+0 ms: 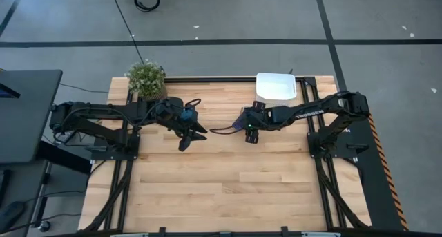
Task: Nest measuring cups in basket
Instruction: Put the nested measuring cups into the white bin
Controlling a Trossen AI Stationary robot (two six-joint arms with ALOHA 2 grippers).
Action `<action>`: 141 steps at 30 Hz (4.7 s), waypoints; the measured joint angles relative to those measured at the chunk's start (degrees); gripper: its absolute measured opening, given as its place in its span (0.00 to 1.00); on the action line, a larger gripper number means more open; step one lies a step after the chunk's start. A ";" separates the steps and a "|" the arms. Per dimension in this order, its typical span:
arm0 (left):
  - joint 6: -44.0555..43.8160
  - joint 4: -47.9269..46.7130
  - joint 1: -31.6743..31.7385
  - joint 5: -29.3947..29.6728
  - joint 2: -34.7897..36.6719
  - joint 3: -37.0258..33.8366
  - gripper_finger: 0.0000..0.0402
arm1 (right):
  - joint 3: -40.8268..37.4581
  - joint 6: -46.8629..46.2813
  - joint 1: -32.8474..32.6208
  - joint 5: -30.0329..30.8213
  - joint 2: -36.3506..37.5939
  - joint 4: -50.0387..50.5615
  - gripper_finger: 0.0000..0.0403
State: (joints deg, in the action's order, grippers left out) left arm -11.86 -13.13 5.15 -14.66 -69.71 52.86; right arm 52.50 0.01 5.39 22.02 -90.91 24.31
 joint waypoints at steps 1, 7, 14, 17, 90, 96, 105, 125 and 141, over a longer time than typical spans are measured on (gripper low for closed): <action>0.02 -0.02 -0.02 0.02 0.00 0.00 0.35 | -0.39 0.09 0.01 0.00 -0.01 -0.42 0.73; 0.02 0.00 -0.02 0.02 0.00 0.00 0.35 | -2.06 0.21 0.92 0.44 0.00 -2.73 0.73; 0.02 0.00 0.00 0.02 0.00 0.00 0.35 | -3.24 0.20 2.95 0.40 0.00 -6.30 0.73; 0.01 0.00 -0.01 0.02 0.00 0.00 0.35 | -3.48 0.20 3.37 -0.08 0.00 -6.23 0.73; 0.02 2.19 -0.01 0.02 0.00 -0.02 0.35 | -2.04 1.01 3.50 3.13 -3.69 -10.77 0.30; 0.02 2.34 -0.02 0.00 0.00 -0.02 0.35 | -2.04 0.85 3.50 2.91 -2.77 -9.50 0.30; 0.00 2.52 -0.01 0.02 0.00 -0.02 0.35 | -2.04 0.32 3.50 3.39 -2.39 -9.08 0.28; 0.00 2.63 -0.01 0.02 0.02 -0.02 0.35 | -2.04 -0.52 3.48 4.12 0.79 -5.26 0.28; 0.02 2.79 -0.01 0.01 0.01 -0.02 0.35 | 2.13 -2.99 3.50 8.36 4.96 6.57 0.28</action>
State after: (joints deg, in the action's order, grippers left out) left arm -11.84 -10.34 5.14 -14.65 -69.70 52.84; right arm 54.63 -2.98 8.88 30.38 -85.95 30.87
